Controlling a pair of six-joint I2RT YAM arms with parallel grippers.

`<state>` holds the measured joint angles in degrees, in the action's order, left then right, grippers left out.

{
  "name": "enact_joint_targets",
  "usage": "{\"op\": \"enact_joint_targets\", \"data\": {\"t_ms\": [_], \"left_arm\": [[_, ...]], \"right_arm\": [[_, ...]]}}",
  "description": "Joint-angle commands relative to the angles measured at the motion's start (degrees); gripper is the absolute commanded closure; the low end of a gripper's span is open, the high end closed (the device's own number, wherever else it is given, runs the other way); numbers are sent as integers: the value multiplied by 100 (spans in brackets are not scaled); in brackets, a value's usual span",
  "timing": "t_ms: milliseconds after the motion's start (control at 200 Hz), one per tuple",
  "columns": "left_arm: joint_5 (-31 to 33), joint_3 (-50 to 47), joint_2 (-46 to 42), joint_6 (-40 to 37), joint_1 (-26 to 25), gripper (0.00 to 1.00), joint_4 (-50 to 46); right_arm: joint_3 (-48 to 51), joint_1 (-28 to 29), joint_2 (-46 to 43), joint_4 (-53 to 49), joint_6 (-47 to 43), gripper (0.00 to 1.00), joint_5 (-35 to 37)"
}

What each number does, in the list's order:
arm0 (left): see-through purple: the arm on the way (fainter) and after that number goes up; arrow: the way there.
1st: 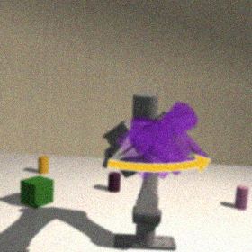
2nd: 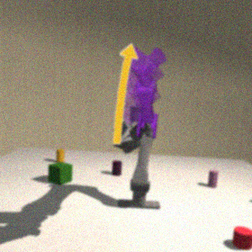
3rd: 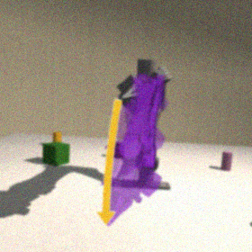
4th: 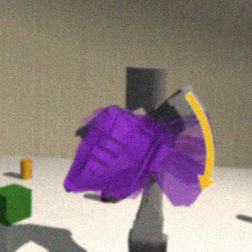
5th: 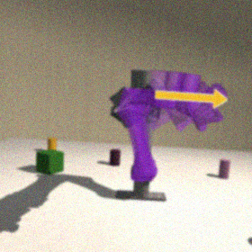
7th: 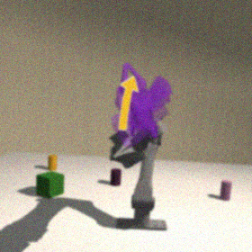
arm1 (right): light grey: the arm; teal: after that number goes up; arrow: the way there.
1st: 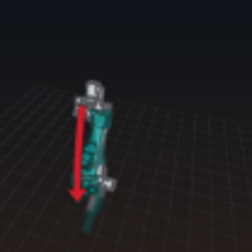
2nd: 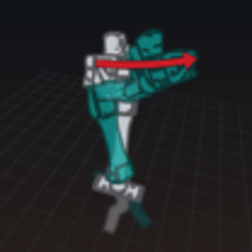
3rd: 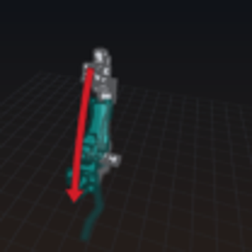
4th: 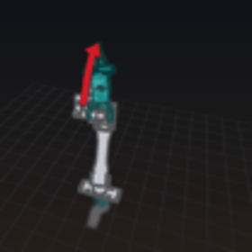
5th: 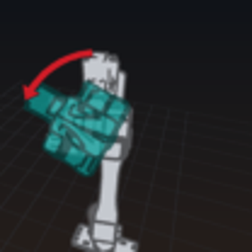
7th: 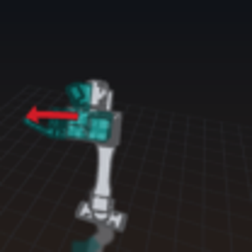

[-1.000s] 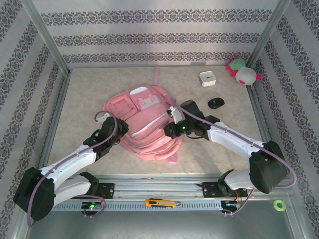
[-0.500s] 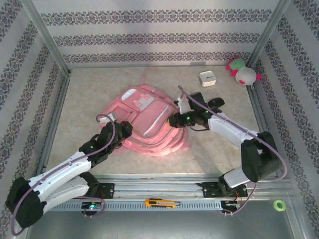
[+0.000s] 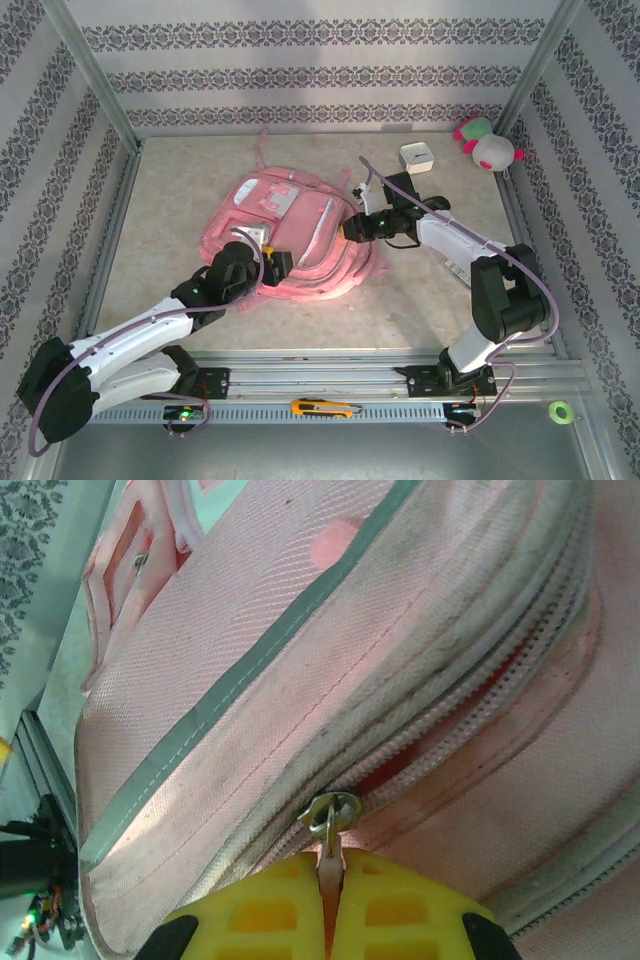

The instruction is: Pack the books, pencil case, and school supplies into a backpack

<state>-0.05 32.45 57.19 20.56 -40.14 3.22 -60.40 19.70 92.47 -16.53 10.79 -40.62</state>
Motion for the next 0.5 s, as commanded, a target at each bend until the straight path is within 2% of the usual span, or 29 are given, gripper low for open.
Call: {"op": "enact_joint_targets", "data": {"t_ms": [0,50,100,165,225,340,495], "left_arm": [[-1226,779,90,-4128,-49,44,-1341],[-1491,1145,282,-5467,-56,42,-2385],[-1313,1362,469,-6354,-55,40,-2981],[-941,1436,637,-7128,-4,40,-3152],[-968,1435,753,-7717,137,39,-3116],[-1272,1407,994,-8059,387,38,-2554],[-1185,1300,1469,-8082,553,30,-1548]], "right_arm": [[138,-2,-356,-17,-662,100,-375],[144,-2,-406,-91,-852,100,-375],[110,1,-417,-222,-1049,100,-398],[58,-10,-423,-365,-1237,100,-409],[38,-10,-430,-444,-1347,100,-396],[-9,-10,-424,-549,-1469,100,-373],[-48,-7,-421,-623,-1542,100,-403]]}}
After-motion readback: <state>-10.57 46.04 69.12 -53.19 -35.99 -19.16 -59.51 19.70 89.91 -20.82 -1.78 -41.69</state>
